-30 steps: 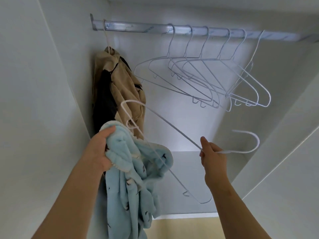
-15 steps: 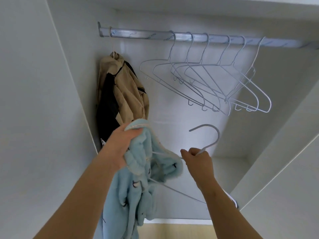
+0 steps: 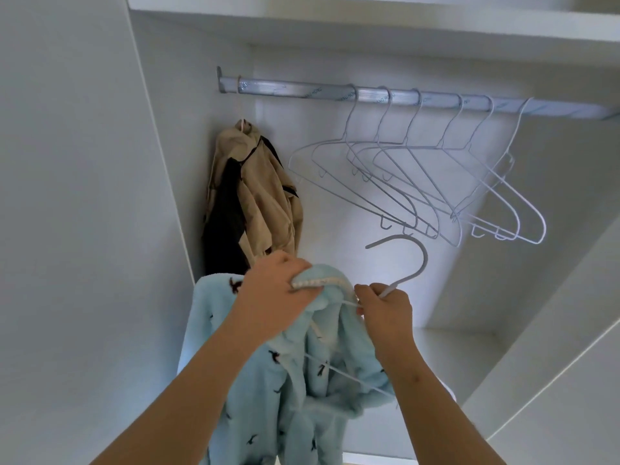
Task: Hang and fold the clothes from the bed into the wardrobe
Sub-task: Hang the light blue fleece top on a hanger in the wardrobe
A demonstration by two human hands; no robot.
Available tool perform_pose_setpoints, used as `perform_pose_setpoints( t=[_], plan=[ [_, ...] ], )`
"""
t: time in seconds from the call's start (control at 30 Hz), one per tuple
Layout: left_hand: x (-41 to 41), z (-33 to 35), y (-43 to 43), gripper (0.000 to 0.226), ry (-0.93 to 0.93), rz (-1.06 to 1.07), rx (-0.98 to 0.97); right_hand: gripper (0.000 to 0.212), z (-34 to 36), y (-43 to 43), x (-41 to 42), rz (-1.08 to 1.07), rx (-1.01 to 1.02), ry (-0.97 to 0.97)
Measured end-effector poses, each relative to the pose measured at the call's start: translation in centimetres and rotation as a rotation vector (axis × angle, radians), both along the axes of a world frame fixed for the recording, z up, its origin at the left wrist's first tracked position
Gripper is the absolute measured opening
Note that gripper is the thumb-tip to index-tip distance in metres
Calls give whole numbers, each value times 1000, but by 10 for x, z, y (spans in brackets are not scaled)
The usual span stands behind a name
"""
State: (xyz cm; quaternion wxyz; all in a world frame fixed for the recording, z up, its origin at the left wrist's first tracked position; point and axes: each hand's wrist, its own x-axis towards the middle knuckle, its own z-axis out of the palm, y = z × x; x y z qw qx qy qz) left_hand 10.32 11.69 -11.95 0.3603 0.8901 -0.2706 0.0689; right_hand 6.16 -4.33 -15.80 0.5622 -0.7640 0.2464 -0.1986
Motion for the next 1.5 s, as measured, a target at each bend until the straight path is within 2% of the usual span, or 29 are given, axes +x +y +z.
perform_pose_setpoints(
  t=[0.03, 0.07, 0.1, 0.2, 0.27, 0.4, 0.47, 0.57, 0.67, 0.77, 0.83, 0.9, 0.97, 1.0, 1.1, 1.2, 1.27, 1.4, 1.5],
  plan=[
    [2, -3, -1, 28, -199, 12, 189, 43, 0, -1, -1, -2, 8, -5],
    [4, -3, -2, 38, -290, 9, 298, 44, 0, -1, -1, -5, 19, -13],
    [6, -2, -3, 44, -277, -6, 362, 43, 1, -2, -1, -6, 29, -21],
    [12, -5, -4, 47, -47, -59, 418, 52, 3, -7, 1, -3, 12, -37],
    [14, -8, -8, 42, 9, -29, 393, 55, 7, -6, 1, -12, -30, -55],
    [19, -6, -15, 41, -26, 64, 323, 30, 14, -7, 0, -101, -84, -228],
    [22, 1, -13, 36, -30, 136, 211, 16, 13, -11, -3, -172, -124, -348],
    [28, 11, -3, 31, -47, 245, 22, 20, 5, -17, -10, -334, -144, -417],
    [35, 19, 7, 34, -39, 337, -146, 22, -11, -20, -9, -382, -62, -302],
    [32, 25, 13, 34, -49, 321, -320, 8, -26, -24, -4, -375, 12, -100],
    [26, 32, 15, 35, -24, 263, -433, 28, -34, -23, -1, -308, 99, 56],
    [18, 41, 16, 36, -18, 214, -494, 49, -36, -16, 2, -158, 270, 176],
    [11, 51, 16, 35, -11, 171, -543, 58, -37, -7, 3, -1, 444, 258],
    [7, 55, 17, 32, -7, 151, -565, 55, -38, -4, 4, 60, 502, 294],
    [-1, 64, 18, 26, -13, 98, -602, 47, -42, 1, 5, 157, 628, 343],
    [-8, 71, 20, 26, 3, 65, -646, 50, -44, 2, 5, 235, 739, 328],
    [-10, 73, 23, 28, 31, 49, -684, 47, -44, 1, 4, 244, 718, 335],
    [-12, 75, 28, 30, 121, 5, -771, 29, -48, -1, 4, 241, 585, 375],
    [-9, 74, 33, 35, 128, -15, -755, 28, -50, -3, 1, 309, 693, 346]
  ],
)
